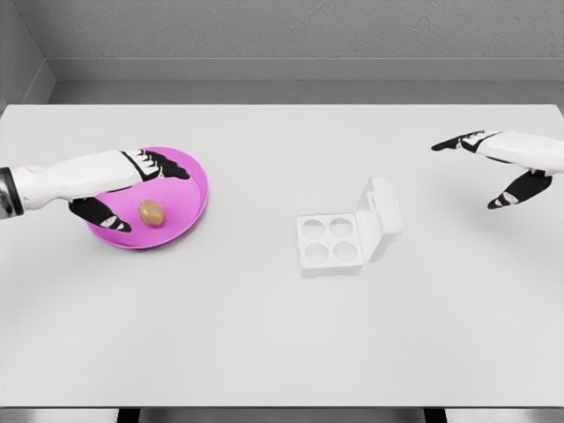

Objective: Pack egg into the box and close the box lid

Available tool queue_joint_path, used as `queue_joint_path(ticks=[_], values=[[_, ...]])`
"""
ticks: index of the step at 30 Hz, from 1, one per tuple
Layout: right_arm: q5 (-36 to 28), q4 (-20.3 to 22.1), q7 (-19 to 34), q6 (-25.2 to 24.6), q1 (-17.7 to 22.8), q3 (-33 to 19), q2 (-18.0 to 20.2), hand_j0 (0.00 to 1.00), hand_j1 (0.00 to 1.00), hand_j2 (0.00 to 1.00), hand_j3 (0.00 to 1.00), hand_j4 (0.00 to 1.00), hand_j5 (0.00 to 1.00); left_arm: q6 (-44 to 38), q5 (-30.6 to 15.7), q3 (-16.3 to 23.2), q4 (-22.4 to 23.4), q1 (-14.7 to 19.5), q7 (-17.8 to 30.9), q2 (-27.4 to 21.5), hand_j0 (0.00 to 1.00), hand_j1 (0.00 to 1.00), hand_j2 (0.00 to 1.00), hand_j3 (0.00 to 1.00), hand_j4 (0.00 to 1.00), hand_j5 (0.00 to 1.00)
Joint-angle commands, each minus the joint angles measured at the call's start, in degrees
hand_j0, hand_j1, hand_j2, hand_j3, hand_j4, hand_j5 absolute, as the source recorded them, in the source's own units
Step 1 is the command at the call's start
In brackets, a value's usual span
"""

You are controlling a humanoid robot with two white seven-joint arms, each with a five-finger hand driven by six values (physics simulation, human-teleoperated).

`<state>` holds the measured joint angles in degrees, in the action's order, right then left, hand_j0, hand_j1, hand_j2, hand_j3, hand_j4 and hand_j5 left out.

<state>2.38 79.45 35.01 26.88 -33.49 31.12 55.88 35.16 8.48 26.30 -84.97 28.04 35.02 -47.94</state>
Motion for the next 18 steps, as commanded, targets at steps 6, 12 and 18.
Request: queue_joint_path(ticks=[6, 12, 18], values=[[-0.27, -1.4, -0.01, 2.74, 1.58, 0.78, 0.72, 1.0, 1.0, 1.0, 1.0, 1.0, 1.0, -0.16, 3.82, -0.19, 2.88, 0.18, -0.02, 3.03, 1.0, 1.0, 1.0, 1.0, 1.0, 1.0], [-0.09, -1.93, -0.01, 8.12, 1.14, 0.87, 1.77, 1.0, 1.0, 1.0, 1.0, 1.0, 1.0, -0.16, 5.93, -0.1, 5.43, 0.26, -0.02, 4.61, 1.0, 1.0, 1.0, 1.0, 1.0, 1.0], [-0.01, -4.39, -0.01, 8.12, 1.32, 4.56, 1.95, 1.0, 1.0, 1.0, 1.0, 1.0, 1.0, -0.16, 8.83, -0.1, 8.86, 1.41, -0.02, 7.25, 1.0, 1.0, 1.0, 1.0, 1.0, 1.0]])
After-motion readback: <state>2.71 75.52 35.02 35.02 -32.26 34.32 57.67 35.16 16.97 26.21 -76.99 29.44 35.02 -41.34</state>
